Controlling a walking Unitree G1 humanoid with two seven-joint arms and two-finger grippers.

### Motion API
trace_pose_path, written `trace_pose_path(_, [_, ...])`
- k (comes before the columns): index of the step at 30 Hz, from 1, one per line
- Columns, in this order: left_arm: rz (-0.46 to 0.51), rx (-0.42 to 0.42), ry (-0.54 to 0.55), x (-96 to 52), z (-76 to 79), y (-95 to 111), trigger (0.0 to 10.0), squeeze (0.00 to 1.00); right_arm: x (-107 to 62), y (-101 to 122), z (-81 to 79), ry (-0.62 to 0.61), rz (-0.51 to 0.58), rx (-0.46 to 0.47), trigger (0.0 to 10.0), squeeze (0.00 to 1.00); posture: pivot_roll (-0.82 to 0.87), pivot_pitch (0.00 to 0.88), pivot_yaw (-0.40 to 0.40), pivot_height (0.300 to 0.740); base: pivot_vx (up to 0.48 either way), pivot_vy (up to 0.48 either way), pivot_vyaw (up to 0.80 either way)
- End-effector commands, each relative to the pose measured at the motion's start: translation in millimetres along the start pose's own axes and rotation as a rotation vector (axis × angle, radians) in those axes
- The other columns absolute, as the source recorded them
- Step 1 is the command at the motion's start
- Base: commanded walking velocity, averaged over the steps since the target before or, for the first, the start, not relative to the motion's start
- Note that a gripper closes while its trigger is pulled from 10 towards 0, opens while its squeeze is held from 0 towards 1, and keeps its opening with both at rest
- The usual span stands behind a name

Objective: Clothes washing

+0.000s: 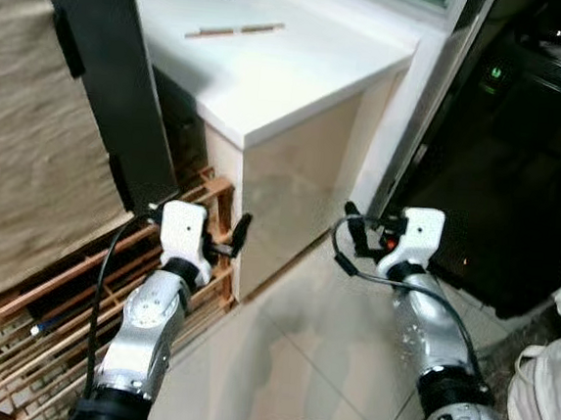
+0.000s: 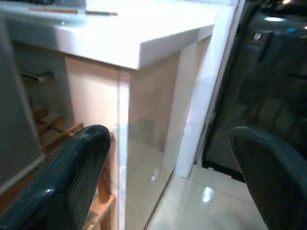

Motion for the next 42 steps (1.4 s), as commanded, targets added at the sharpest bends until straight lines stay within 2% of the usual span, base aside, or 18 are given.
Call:
trace_pose_path(1, [0.001,-0.01,0.019,-1.1,-8.0,2,10.0,0.0,-2.3,-1,0.1,-0.015,0.014,0.017,10.0,0.0,-0.09,0.0,0.004,0.74,0.0,0.48,-0.76])
trace_pose_path(8, [-0.021,0.062,0.03,4.6,-15.3,1,10.0,0.0,-7.1,-4,7.2,-0.045,0.004,0.003,10.0,0.0,-0.09,0.0,0.006,0.74,0.0,0.227,-0.76])
trace_pose_path(11, [-0.018,0.051,0.013,6.4,-14.3,2,10.0,0.0,-7.2,-4,5.5,-0.041,0.003,-0.04,10.0,0.0,-0.1,0.0,0.009,0.74,0.0,0.0,-0.76])
trace_pose_path(13, [0.006,0.031,-0.026,6.3,-9.6,6,10.0,0.0,-7.0,-6,3.6,-0.037,-0.001,-0.033,10.0,0.0,-0.1,0.0,0.011,0.74,0.231,0.0,0.0])
trace_pose_path(16, [0.004,0.066,-0.036,5.7,-6.2,6,10.0,0.0,-7.9,-5,3.5,-0.043,0.005,-0.034,10.0,0.0,-0.1,0.0,0.011,0.74,0.461,0.0,0.0])
trace_pose_path(22, [0.004,0.054,-0.074,5.5,3.4,4,10.0,0.0,-9.5,-6,8.0,-0.061,-0.005,-0.068,10.0,0.0,-0.1,0.0,0.012,0.74,0.461,0.0,0.0])
trace_pose_path(26, [0.009,0.056,-0.086,5.0,6.4,4,10.0,0.0,-10.6,-6,9.2,-0.069,0.003,-0.042,10.0,0.0,-0.1,0.0,0.012,0.74,0.461,0.0,-0.66])
trace_pose_path(31, [0.007,0.059,-0.058,5.5,3.5,4,10.0,0.0,-10.8,-7,9.4,-0.071,-0.006,-0.07,10.0,0.0,-0.1,0.0,0.013,0.74,0.457,0.0,-0.51])
trace_pose_path(36, [-0.018,0.092,-0.026,8.1,-1.4,3,10.0,0.0,-9.0,-5,5.6,-0.061,0.011,-0.063,10.0,0.0,-0.1,0.0,0.017,0.74,0.0,0.0,0.0])
trace_pose_path(42, [0.005,0.069,-0.046,8.1,1.6,6,10.0,0.0,-7.6,-4,7.9,-0.074,0.012,-0.057,10.0,0.0,-0.09,0.0,0.019,0.74,0.0,0.0,-0.32])
Point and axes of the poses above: a point about 5 cm out from each wrist's last joint towards the gripper, its own x axis pointing out of the wrist towards the gripper, its own y axis along the axis of the wrist's last joint, z = x × y, the point moved 3 cm from there along x, pointing out of the wrist towards the gripper, and after that the axes turned 2 degrees about x, right-handed, at the moved point
